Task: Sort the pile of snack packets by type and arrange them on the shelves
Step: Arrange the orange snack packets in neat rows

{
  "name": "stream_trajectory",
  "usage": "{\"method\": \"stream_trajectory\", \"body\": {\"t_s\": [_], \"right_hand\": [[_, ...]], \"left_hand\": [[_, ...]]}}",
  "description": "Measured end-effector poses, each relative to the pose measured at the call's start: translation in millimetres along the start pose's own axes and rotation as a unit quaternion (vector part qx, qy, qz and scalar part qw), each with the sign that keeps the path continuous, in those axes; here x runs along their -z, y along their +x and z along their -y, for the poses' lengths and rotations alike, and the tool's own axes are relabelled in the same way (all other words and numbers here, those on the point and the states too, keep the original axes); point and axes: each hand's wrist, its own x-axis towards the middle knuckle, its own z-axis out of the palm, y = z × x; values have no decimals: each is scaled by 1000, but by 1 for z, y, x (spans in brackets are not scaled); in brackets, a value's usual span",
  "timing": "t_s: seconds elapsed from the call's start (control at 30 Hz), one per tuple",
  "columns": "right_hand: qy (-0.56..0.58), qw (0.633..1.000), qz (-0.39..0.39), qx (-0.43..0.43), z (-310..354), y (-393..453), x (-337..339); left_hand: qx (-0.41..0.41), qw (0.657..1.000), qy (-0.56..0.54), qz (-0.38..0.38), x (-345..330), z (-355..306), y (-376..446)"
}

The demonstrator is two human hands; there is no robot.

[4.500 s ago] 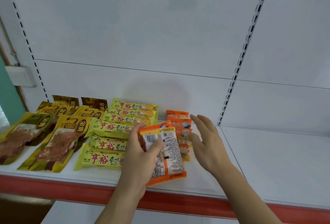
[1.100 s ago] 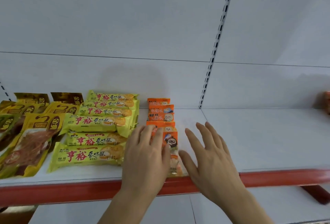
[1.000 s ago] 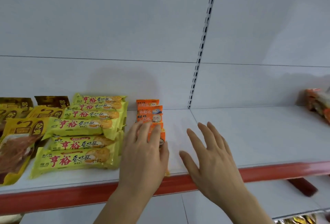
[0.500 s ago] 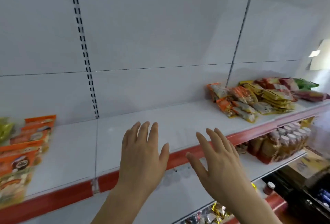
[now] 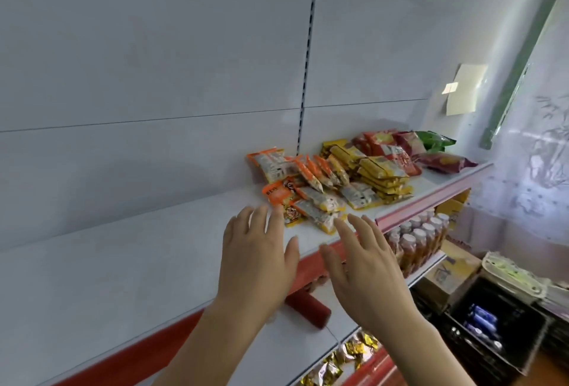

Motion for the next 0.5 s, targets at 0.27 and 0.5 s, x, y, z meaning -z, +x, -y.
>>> {"method": "stream_trajectory", "body": {"t_s": [0.27,0.5], "right_hand": [[-46,999,-26,-2,-85,117,-6],[-74,997,-1,35,-123,205,-48]], "left_hand": [[5,999,-50,7,-73,-40,95],[14,999,-15,-33,-111,-53,135]]}}
